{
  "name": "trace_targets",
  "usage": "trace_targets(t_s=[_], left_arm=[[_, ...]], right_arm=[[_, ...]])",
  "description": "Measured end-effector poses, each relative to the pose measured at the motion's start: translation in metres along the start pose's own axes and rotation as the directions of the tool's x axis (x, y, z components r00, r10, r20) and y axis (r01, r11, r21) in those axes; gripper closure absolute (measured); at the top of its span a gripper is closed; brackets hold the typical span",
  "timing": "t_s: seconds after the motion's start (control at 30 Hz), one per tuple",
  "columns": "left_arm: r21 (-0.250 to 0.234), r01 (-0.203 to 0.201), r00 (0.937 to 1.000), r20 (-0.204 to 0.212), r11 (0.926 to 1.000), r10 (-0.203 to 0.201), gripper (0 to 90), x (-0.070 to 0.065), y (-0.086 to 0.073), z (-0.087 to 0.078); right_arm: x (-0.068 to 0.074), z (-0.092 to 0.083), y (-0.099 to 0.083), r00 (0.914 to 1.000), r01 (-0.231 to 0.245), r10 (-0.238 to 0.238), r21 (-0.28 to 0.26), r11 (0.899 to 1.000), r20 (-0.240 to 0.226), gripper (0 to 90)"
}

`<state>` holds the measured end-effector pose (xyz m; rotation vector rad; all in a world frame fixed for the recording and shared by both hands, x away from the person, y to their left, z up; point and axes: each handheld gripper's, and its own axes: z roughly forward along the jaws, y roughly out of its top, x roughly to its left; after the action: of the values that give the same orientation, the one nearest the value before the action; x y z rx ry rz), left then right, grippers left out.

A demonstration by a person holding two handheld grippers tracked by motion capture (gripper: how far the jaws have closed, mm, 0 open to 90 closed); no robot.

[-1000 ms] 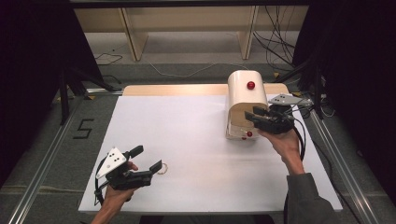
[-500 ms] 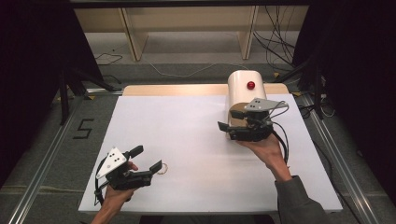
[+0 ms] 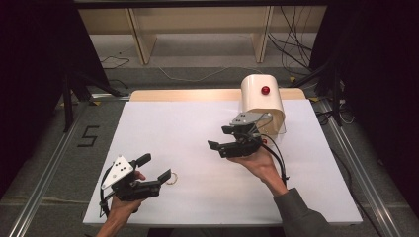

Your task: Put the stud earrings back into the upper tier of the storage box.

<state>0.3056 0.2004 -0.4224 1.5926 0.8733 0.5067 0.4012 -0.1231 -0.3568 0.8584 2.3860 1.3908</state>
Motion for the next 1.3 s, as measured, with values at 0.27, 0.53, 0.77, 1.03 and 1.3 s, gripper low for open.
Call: trace_targets(t_s=[0.27, 0.53, 0.77, 1.03, 1.3], left_arm=[[-0.001, 0.000, 1.0000, -0.004, 1.0000, 0.000, 9.5, 0.000, 0.000, 0.000], [-0.004, 0.000, 1.0000, -0.006, 1.0000, 0.000, 9.5, 0.001, 0.000, -0.001], [-0.009, 0.000, 1.0000, -0.009, 1.0000, 0.000, 9.5, 0.001, 0.000, -0.001], [-0.012, -0.001, 0.9999, -0.011, 0.9999, 0.000, 9.4, 0.001, 0.001, -0.002], [-0.014, -0.003, 1.0000, -0.008, 0.9999, 0.002, 9.5, 0.001, 0.001, -0.002]], right_arm=[[0.012, 0.027, -0.005, 0.9994, 0.016, -0.015, 0.050, 0.999, -0.032, 29.0], [0.020, 0.052, -0.009, 0.9982, 0.003, 0.002, 0.084, 0.996, -0.059, 28.7], [0.030, 0.080, -0.015, 0.9961, 0.010, 0.003, 0.137, 0.991, -0.088, 28.8], [0.039, 0.109, -0.021, 0.9945, 0.020, 0.000, 0.193, 0.981, -0.104, 29.1], [0.045, 0.131, -0.028, 0.9938, 0.034, -0.006, 0.250, 0.968, -0.111, 30.6]])
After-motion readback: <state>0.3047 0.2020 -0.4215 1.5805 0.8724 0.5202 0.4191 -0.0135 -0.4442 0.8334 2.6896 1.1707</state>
